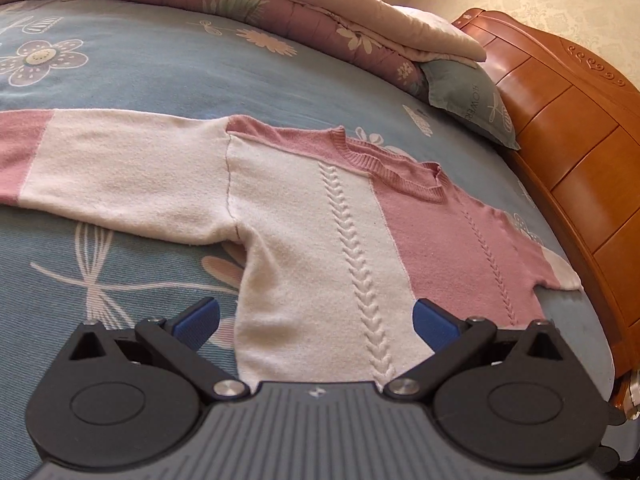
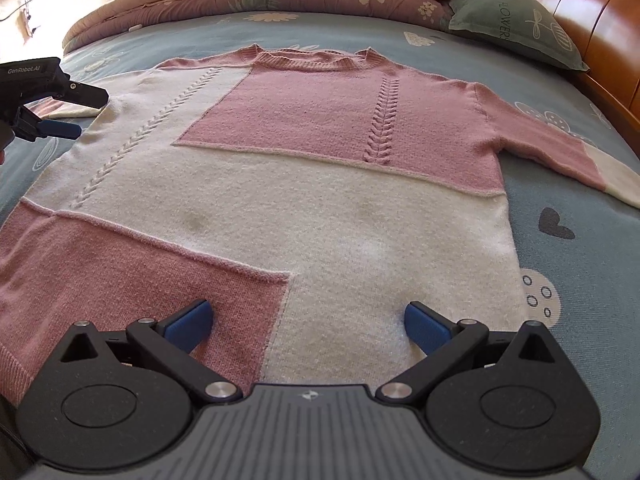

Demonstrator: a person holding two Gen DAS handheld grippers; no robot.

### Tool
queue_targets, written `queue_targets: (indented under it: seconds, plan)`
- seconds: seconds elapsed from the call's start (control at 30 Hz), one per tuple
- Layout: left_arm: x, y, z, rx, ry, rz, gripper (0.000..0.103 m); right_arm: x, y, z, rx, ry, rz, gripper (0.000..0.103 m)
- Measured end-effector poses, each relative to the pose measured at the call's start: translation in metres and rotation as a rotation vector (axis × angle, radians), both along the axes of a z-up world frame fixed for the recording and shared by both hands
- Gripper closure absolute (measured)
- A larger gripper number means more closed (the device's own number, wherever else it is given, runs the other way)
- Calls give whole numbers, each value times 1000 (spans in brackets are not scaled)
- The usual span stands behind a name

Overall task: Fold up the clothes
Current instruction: 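Move the open left tool along the pink sleeve to its ribbed cuff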

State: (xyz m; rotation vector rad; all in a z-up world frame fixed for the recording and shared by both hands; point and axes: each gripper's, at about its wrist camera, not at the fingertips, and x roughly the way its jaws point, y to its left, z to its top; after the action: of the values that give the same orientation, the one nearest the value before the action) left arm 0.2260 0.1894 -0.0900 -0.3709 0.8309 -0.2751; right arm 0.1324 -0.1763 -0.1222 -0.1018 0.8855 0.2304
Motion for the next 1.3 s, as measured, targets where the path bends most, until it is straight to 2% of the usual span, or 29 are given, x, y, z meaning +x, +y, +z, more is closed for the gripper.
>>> queue_targets:
  seconds: [0.07, 0.17, 0.3, 0.43, 0.63, 0.9, 1.1, 1.17, 1.3]
  plan:
    - [1, 23, 4, -32, -6, 55, 1, 0, 0, 0, 1, -2, -2, 0]
    - [10, 68, 2, -141, 9, 177, 1, -1, 0, 0, 0, -2, -3, 0]
    - [17, 134, -12, -280, 28, 374, 1, 0, 1, 0, -1, 0, -4, 0]
    - [17, 186, -32, -374, 50, 538, 1, 0, 1, 1, -2, 3, -4, 0]
    - [19, 222, -50, -503, -16, 604, 1, 0, 2, 1, -2, 5, -12, 0]
    - [52, 233, -48, -438, -68, 625, 1, 2, 3, 1, -3, 11, -22, 0]
    - [54, 241, -49, -470, -110, 686, 1, 3, 3, 1, -4, 14, -27, 0]
    - [55, 235, -48, -416, -130, 661, 1, 4, 3, 1, -4, 15, -27, 0]
    - [67, 244, -48, -368, -166, 719, 1, 4, 3, 1, -6, 23, -25, 0]
